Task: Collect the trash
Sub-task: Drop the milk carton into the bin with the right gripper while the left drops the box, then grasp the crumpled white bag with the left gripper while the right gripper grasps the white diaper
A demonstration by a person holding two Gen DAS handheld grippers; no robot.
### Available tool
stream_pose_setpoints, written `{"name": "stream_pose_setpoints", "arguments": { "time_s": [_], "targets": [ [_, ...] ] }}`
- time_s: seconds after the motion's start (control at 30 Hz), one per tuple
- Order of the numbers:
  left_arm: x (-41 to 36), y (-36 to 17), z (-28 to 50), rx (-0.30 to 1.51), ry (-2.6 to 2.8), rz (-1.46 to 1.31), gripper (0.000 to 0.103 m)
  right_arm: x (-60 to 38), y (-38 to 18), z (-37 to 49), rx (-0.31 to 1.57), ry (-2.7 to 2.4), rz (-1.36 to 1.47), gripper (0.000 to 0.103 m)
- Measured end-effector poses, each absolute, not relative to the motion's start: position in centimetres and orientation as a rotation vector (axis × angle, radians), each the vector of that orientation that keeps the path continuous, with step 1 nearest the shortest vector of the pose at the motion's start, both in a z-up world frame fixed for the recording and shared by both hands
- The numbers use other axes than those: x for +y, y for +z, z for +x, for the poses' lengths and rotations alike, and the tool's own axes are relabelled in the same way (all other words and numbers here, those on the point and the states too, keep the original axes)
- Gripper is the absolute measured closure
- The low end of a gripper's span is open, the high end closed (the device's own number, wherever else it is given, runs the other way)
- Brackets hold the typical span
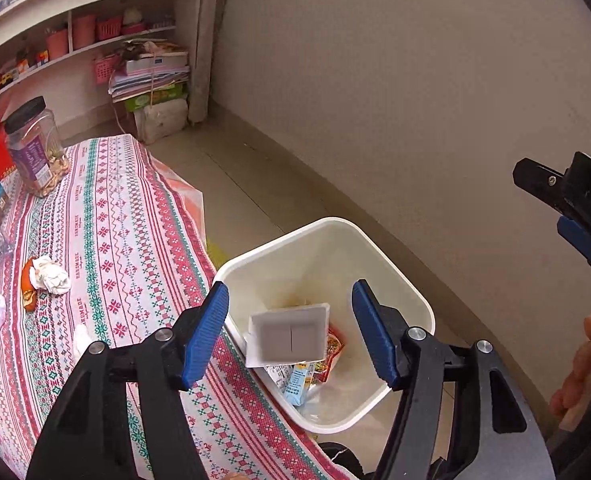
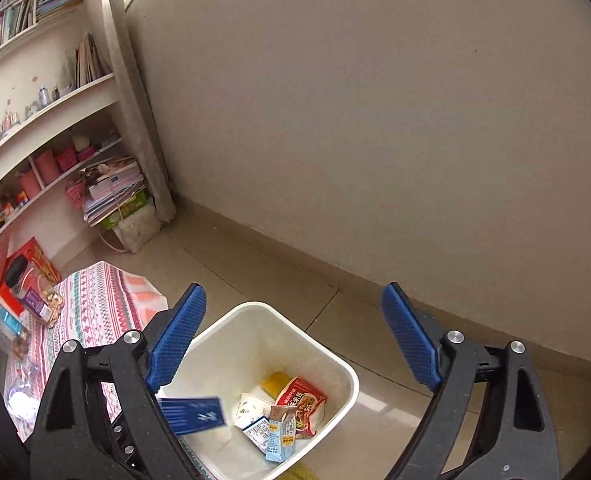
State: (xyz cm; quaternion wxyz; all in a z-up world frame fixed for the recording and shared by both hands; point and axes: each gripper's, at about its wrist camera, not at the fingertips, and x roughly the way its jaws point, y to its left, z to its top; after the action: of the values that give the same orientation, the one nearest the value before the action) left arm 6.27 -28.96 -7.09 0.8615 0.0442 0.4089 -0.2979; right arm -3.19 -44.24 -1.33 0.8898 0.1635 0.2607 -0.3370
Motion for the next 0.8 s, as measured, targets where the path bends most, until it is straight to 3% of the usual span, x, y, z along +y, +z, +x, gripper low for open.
{"name": "stream_pose_setpoints", "arguments": {
  "time_s": [0.43, 0.8],
  "targets": [
    [-22.6, -5.8, 8.7, 0.739, -0.364, 0.211, 0.033, -39.3, -2.1, 0.3, 0.603, -0.638, 0.222, 0.007],
    [-12.6, -6.5, 13.5, 0.815, -0.116, 0.168, 0.030, -30.5, -4.4, 6.1, 0.718, -0.457, 0.076, 0.007]
  ]
}}
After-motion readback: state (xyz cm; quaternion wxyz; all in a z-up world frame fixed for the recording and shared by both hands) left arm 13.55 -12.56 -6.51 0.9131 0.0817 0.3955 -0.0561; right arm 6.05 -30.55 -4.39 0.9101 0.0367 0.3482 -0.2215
